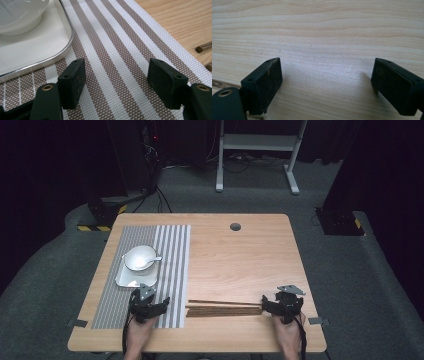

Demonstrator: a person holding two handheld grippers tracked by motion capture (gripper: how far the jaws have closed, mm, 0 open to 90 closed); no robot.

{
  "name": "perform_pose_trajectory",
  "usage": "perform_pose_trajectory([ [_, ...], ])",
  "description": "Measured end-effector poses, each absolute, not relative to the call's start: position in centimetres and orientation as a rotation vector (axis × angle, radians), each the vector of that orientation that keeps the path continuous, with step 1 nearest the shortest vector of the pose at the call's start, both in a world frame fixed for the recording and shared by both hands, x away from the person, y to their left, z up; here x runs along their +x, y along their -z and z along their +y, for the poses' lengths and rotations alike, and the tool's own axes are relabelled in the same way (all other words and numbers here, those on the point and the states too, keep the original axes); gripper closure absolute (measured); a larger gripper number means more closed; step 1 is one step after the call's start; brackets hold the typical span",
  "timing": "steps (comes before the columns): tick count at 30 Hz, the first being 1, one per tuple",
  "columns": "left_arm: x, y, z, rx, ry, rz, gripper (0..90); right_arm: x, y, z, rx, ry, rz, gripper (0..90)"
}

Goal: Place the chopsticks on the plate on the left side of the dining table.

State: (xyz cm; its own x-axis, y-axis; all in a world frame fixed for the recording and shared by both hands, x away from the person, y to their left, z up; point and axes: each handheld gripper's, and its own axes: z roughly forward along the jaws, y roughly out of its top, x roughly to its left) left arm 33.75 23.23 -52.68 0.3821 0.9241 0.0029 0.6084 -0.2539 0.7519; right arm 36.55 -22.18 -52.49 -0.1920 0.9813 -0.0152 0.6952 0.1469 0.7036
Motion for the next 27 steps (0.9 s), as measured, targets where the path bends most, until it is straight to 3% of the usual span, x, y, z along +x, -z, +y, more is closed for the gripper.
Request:
perform_pose_trajectory([
  [9, 33.76, 52.67, 23.24, 1.969, -0.600, 1.316, 31.0, 36.45, 52.48, -22.09, 1.593, -0.789, 1.955, 9.8],
  [13, 33.88, 52.70, 23.14, 1.990, -0.575, 1.292, 23.7, 36.44, 52.48, -22.08, 1.593, -0.790, 1.955, 10.1],
  [27, 33.57, 51.96, 23.09, 1.998, -0.542, 1.242, 24.8, 36.41, 52.47, -22.07, 1.590, -0.793, 1.957, 10.9],
])
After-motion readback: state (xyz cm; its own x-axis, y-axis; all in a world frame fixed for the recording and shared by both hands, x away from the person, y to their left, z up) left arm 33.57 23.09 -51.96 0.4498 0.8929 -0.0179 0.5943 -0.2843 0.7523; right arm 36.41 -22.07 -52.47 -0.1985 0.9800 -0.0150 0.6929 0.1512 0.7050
